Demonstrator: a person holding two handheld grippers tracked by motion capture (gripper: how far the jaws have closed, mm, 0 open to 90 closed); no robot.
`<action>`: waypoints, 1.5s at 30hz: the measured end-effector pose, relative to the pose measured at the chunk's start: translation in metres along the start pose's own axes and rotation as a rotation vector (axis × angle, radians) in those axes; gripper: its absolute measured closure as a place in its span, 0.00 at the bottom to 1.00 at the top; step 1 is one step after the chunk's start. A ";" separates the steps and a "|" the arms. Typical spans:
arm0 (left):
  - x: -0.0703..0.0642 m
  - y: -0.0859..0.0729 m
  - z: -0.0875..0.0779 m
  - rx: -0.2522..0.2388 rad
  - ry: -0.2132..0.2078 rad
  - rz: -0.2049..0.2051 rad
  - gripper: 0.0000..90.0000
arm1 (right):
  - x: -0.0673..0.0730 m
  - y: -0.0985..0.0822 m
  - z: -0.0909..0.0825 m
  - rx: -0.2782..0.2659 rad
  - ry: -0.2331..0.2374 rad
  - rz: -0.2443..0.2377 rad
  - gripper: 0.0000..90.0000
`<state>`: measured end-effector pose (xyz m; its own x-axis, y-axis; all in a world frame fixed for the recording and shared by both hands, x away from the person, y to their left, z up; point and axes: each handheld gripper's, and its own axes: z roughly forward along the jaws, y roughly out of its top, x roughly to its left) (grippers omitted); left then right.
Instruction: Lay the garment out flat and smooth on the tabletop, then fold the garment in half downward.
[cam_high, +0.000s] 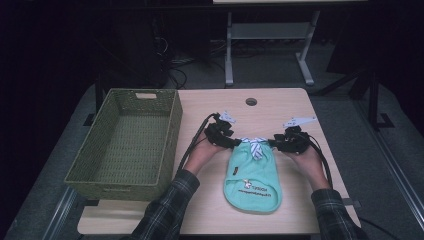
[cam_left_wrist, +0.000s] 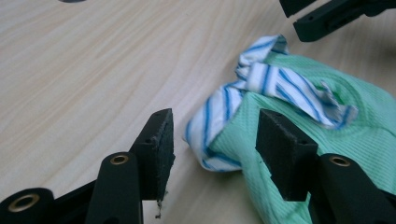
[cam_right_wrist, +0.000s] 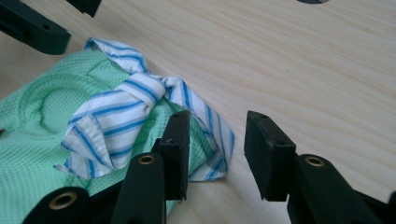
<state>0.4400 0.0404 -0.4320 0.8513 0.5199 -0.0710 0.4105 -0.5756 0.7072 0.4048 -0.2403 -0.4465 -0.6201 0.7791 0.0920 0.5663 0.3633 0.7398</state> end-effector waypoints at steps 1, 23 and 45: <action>0.001 0.000 0.001 -0.002 -0.005 -0.006 0.51 | -0.001 0.001 0.001 -0.010 0.002 0.003 0.67; 0.014 -0.003 0.027 0.076 -0.043 -0.002 0.56 | -0.007 0.004 0.019 0.065 0.055 0.018 0.65; 0.008 -0.005 0.032 0.142 -0.073 0.025 0.93 | -0.004 0.000 0.029 0.131 0.071 -0.024 0.96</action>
<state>0.4551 0.0267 -0.4586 0.8812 0.4599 -0.1092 0.4265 -0.6740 0.6032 0.4231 -0.2289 -0.4657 -0.6684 0.7330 0.1260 0.6142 0.4484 0.6494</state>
